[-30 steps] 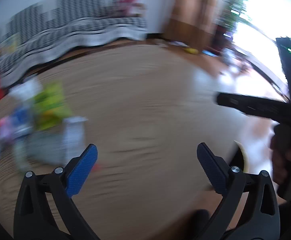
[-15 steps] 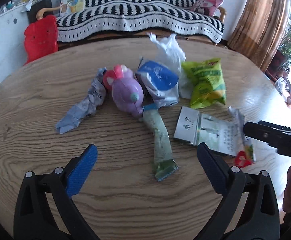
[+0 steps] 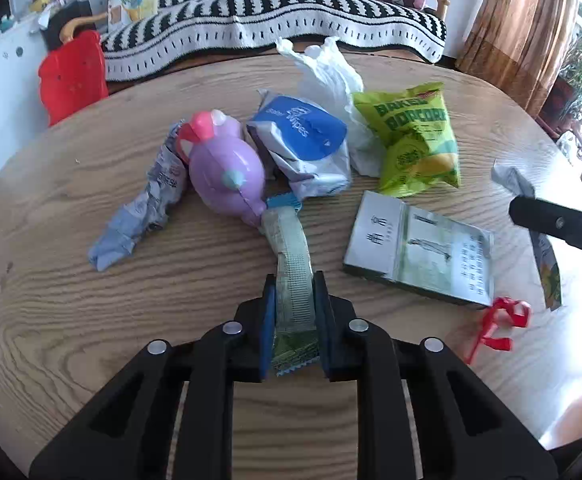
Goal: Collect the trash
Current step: 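Grasp the green strip wrapper with the left tool while the right tool grasps the white receipt strip, then carry both items over the black bin and open both tools to drop them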
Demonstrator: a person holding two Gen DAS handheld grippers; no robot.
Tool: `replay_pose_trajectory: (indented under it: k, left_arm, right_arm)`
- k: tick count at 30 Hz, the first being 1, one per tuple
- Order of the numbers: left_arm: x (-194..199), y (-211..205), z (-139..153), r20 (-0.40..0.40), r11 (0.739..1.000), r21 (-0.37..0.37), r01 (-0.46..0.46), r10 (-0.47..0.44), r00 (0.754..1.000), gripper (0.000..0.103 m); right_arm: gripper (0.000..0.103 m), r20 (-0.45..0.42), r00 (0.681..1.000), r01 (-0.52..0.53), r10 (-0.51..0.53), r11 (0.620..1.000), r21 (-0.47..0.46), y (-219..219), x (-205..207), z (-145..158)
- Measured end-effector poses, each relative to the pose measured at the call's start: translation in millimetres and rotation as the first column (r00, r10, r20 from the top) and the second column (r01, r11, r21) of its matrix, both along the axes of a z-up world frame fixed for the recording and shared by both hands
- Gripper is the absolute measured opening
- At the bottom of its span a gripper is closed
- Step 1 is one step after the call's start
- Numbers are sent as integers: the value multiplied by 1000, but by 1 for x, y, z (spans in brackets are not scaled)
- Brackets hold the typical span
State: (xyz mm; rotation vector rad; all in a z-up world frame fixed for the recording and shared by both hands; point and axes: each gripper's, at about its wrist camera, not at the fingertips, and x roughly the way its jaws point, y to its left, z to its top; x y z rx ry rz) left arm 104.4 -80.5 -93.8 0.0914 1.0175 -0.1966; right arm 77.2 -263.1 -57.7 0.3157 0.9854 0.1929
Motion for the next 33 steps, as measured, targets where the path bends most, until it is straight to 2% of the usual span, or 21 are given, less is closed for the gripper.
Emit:
replay_pose_trajectory:
  k: [5, 9, 13, 17, 23, 27, 29, 33]
  left_arm:
    - [-12, -1, 22, 37, 1000, -10, -9, 9, 999, 16]
    - [-26, -15, 44, 89, 1000, -18, 23, -21, 996, 16]
    - [-41, -49, 60, 134, 994, -50, 93, -86, 987, 16]
    - [-57, -100, 65, 162, 979, -60, 196, -184, 970, 16]
    - [-97, -202, 61, 174, 909, -99, 404, -384, 907, 16]
    - [-134, -272, 50, 167, 832, -121, 542, -521, 837, 16]
    - [-149, -298, 44, 158, 796, -136, 590, -570, 806, 16]
    - [-181, -353, 28, 133, 711, -163, 685, -672, 729, 16]
  right_arm:
    - [18, 31, 999, 14, -14, 1000, -6, -20, -17, 14]
    - [18, 45, 997, 57, -56, 998, -31, -47, -36, 22]
    - [18, 56, 991, 125, -121, 990, -70, -89, -62, 25]
    - [18, 63, 975, 219, -213, 968, -123, -144, -97, 25]
    - [18, 46, 925, 379, -377, 911, -162, -239, -163, 12]
    - [18, 20, 884, 462, -466, 869, -177, -291, -207, -2]
    - [18, -6, 863, 496, -506, 849, -183, -316, -229, -12]
    - [18, -56, 826, 543, -561, 818, -189, -352, -260, -29]
